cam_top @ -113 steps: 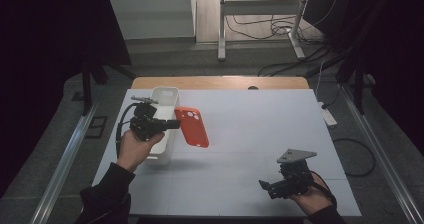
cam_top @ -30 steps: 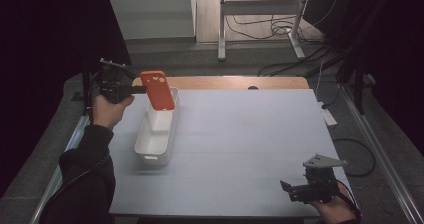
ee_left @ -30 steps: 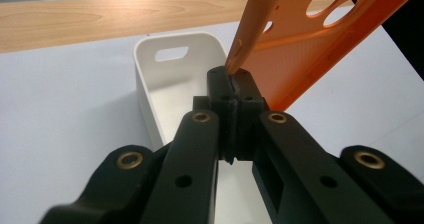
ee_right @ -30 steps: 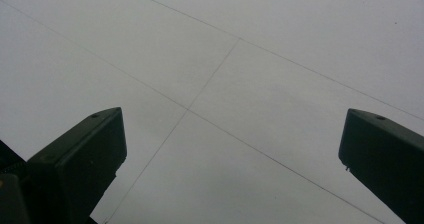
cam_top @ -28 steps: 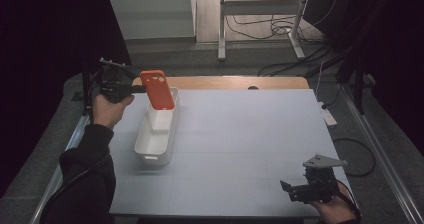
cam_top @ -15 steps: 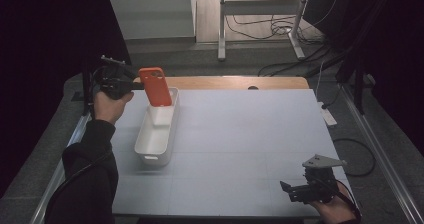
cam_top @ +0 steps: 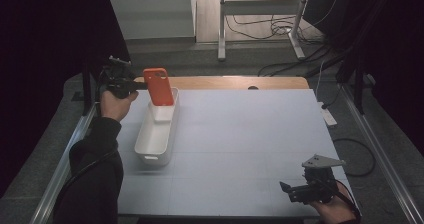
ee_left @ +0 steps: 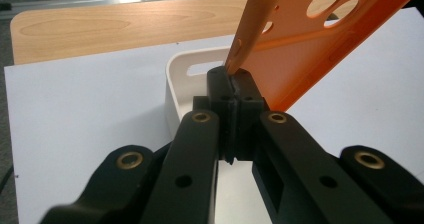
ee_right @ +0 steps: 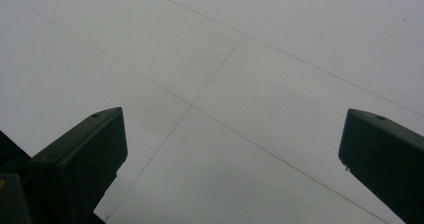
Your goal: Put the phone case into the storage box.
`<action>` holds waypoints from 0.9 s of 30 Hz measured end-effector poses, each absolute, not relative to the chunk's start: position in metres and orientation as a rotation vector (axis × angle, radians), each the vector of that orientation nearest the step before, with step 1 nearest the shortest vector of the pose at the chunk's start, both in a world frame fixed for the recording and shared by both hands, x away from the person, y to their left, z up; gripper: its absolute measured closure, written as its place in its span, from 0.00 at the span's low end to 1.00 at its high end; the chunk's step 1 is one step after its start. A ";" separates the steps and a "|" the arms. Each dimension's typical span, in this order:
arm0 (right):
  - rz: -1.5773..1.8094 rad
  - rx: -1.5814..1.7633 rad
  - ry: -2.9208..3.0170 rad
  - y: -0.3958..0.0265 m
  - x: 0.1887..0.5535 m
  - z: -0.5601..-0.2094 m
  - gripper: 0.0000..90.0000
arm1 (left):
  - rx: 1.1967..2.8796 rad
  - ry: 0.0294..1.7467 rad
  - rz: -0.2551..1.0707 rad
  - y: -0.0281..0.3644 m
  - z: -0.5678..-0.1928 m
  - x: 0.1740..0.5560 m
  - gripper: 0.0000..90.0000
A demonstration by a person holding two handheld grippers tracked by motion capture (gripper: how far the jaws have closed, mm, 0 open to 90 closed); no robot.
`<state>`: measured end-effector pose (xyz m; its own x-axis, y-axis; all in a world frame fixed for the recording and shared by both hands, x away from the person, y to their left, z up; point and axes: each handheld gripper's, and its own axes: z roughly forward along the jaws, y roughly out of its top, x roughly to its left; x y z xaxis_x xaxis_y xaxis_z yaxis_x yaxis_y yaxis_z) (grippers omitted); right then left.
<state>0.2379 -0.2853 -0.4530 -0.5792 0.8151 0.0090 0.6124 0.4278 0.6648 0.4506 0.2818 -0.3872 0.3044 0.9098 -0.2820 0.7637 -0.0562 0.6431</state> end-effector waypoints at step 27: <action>0.902 1.222 2.384 -0.285 0.238 -0.454 0.00 | 1.891 1.561 0.250 0.270 -0.423 0.472 0.99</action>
